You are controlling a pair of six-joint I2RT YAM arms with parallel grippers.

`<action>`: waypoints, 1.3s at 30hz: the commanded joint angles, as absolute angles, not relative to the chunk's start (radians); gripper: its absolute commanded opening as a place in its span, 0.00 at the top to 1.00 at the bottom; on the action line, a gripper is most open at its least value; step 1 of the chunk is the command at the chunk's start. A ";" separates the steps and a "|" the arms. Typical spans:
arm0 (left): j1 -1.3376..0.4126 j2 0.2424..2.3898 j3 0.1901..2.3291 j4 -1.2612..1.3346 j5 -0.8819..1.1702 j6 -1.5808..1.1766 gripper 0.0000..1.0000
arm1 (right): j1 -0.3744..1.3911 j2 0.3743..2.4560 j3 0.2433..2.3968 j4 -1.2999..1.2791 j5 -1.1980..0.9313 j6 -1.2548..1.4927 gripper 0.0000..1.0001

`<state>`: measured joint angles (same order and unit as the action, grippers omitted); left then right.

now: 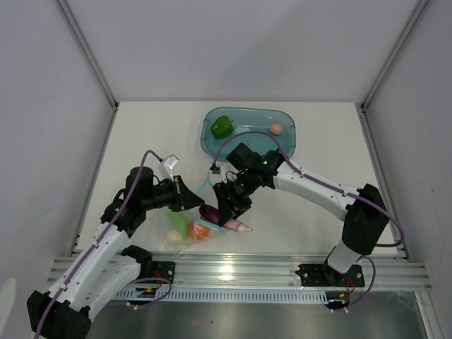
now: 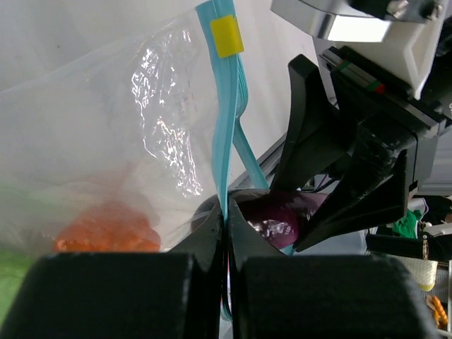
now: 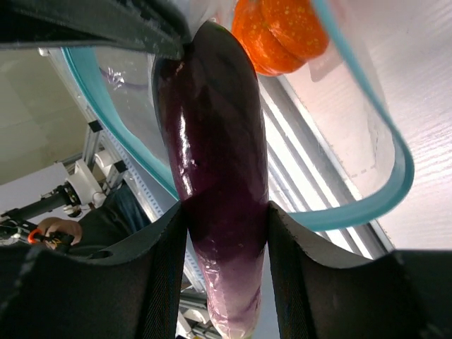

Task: Place the food in the zip-top bag and seal the zipper
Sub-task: Place the fake vegetable in the zipper food storage bag.

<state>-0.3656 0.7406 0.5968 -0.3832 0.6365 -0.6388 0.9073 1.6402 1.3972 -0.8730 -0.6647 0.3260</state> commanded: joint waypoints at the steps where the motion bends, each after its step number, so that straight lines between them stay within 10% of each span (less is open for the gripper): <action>1: -0.362 0.713 0.644 -0.362 0.698 -0.646 0.99 | 0.893 1.666 1.474 -0.858 -0.704 0.357 0.92; 9: -0.362 0.681 0.643 -0.368 0.710 -0.669 0.99 | 0.882 1.694 1.482 -0.721 -0.667 0.460 0.87; 22: -0.362 0.660 0.658 -0.365 0.710 -0.718 1.00 | 0.877 1.648 1.477 -0.609 -0.549 0.505 0.20; 39: -0.362 0.584 0.709 -0.408 0.627 -0.752 0.99 | 0.660 1.327 1.473 -0.712 -0.320 0.460 0.15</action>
<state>-0.3634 0.6121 0.6399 -0.4061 0.6552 -0.7296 0.7410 1.4014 1.4445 -0.6762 -0.4461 0.4908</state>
